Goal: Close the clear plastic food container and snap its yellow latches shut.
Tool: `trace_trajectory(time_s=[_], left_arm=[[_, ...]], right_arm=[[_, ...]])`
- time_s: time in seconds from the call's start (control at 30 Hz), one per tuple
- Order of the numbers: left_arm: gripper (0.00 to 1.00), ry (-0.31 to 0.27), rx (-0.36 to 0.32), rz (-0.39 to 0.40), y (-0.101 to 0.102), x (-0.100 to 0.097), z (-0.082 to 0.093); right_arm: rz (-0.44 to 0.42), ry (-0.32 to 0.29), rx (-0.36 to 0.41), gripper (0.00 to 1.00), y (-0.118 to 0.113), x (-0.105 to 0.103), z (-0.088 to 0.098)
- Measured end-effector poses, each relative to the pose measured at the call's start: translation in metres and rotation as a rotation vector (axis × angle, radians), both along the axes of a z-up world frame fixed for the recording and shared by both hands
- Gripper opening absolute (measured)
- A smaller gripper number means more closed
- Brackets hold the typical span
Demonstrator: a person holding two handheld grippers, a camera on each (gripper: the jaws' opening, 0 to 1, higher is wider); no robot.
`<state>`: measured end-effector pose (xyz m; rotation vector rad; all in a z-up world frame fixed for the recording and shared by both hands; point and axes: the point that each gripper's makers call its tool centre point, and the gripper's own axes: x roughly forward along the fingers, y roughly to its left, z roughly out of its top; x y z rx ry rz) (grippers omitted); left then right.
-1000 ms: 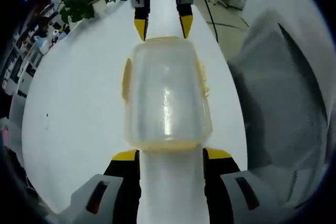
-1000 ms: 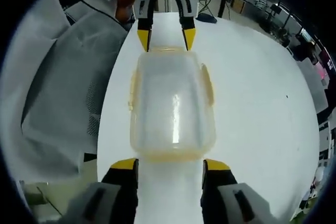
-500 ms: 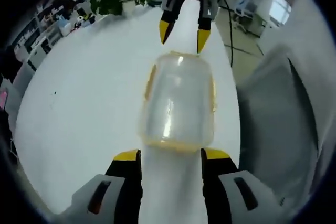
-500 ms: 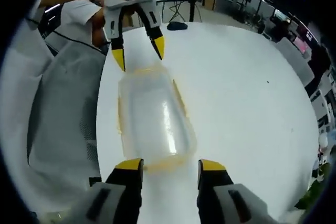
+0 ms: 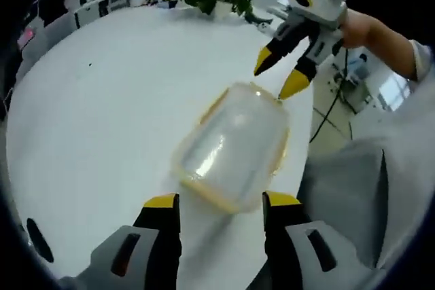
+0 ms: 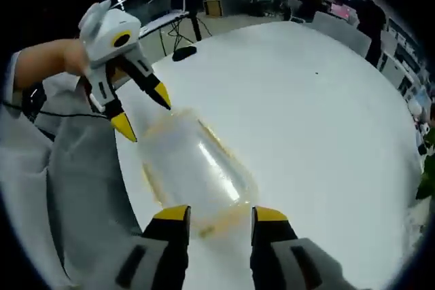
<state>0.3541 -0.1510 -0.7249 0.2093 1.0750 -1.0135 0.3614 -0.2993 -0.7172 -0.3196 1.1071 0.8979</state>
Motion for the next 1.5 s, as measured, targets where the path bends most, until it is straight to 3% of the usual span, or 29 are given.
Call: trace_trajectory(time_s=[0.1, 0.23, 0.33, 0.53, 0.6, 1.1, 1.2, 1.23, 1.27, 1.3, 1.37, 1.5], left_arm=[[0.46, 0.033, 0.003, 0.097, 0.002, 0.003, -0.004], [0.48, 0.018, 0.001, 0.127, 0.000, 0.006, -0.007], [0.45, 0.054, -0.006, 0.163, -0.004, 0.003, -0.012], [0.46, 0.046, 0.004, 0.134, -0.014, -0.001, -0.014], [0.47, 0.072, 0.004, 0.171, -0.014, -0.002, -0.015], [0.42, 0.085, 0.014, 0.251, -0.017, 0.003, -0.016], [0.42, 0.121, -0.010, 0.340, -0.020, 0.004, -0.017], [0.42, 0.126, -0.013, 0.350, -0.020, 0.005, -0.018], [0.41, 0.125, -0.028, 0.346, -0.024, 0.005, -0.019], [0.42, 0.151, -0.053, 0.340, -0.030, 0.002, -0.015], [0.42, 0.107, -0.031, 0.339, -0.027, 0.005, -0.012], [0.43, 0.117, -0.031, 0.349, -0.024, 0.006, -0.014]], right_arm=[[-0.006, 0.013, -0.006, 0.32, 0.000, -0.002, -0.004], [-0.015, 0.037, -0.011, 0.33, 0.002, -0.007, -0.011], [-0.043, 0.054, -0.030, 0.35, 0.000, -0.008, -0.018], [-0.059, 0.068, -0.013, 0.37, 0.005, -0.011, -0.019], [-0.061, 0.071, -0.011, 0.37, 0.005, -0.011, -0.019], [-0.113, 0.079, -0.041, 0.37, 0.010, -0.012, -0.019], [-0.123, 0.084, -0.045, 0.36, 0.011, -0.011, -0.020], [-0.114, 0.087, -0.045, 0.35, 0.011, -0.011, -0.020], [-0.187, 0.139, -0.018, 0.35, 0.011, -0.014, -0.024], [-0.164, 0.118, -0.018, 0.35, 0.009, -0.009, -0.024], [-0.156, 0.115, -0.005, 0.35, 0.009, -0.009, -0.023], [-0.154, 0.114, -0.013, 0.35, 0.010, -0.009, -0.023]])
